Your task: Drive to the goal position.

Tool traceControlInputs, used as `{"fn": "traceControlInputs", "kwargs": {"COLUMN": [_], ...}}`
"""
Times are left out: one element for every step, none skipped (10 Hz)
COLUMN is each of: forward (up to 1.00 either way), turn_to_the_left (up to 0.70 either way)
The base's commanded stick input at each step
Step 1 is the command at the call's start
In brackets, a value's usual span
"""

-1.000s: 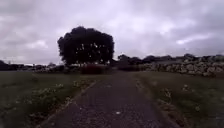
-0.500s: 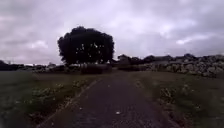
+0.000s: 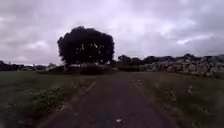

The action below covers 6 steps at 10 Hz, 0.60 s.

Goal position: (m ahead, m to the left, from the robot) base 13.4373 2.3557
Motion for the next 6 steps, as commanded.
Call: {"fn": "traceControlInputs", "kwargs": {"forward": [0.50, 0.50, 0.50, 0.50, 0.50, 0.50], "turn_to_the_left": [-0.25, -0.25, -0.25, -0.25, -0.25, -0.25]}}
